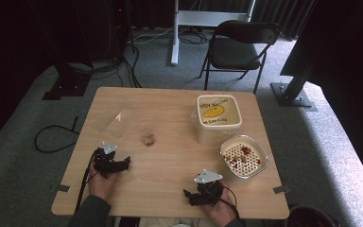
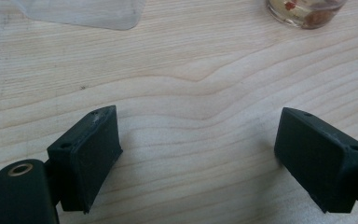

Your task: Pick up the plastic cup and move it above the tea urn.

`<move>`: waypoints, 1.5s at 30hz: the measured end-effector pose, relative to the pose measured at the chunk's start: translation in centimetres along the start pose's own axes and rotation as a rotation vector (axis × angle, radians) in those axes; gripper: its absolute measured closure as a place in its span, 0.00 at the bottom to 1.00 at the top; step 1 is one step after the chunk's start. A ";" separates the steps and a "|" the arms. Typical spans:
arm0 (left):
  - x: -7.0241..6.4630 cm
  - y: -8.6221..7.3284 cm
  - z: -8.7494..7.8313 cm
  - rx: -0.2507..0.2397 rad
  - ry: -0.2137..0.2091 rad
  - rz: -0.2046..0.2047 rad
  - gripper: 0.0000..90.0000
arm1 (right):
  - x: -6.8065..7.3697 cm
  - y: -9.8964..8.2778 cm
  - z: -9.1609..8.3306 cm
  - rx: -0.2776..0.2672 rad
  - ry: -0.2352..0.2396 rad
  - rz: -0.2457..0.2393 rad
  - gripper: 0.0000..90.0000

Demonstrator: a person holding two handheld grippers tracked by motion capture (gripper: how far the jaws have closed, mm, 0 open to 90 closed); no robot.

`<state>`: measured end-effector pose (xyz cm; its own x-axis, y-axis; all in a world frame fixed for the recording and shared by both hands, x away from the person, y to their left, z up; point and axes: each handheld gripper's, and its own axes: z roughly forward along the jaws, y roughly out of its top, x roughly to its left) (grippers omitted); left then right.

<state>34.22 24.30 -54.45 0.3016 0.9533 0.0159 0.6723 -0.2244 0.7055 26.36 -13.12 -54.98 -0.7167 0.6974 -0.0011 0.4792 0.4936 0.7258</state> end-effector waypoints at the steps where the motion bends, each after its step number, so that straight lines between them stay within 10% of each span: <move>1: 0.0 0.0 0.0 0.000 -0.001 0.001 0.16 | 0.0 0.0 0.0 0.000 0.000 0.000 0.16; 20: 1.0 0.4 -1.3 0.037 0.043 -0.015 0.47 | 0.0 0.0 0.0 0.000 0.001 -0.002 0.16; 32: 4.3 5.8 -4.8 -0.148 0.104 -0.075 0.40 | 0.0 0.0 0.0 0.000 0.001 -0.001 0.16; 45: 10.4 11.3 1.3 -0.031 0.202 -0.167 0.51 | 0.0 0.0 0.0 0.001 0.001 -0.002 0.16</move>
<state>45.78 31.39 -47.25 0.0452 0.9983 0.0366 0.6790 -0.0576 0.7318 26.36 -13.14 -54.97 -0.7179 0.6962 -0.0020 0.4784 0.4954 0.7251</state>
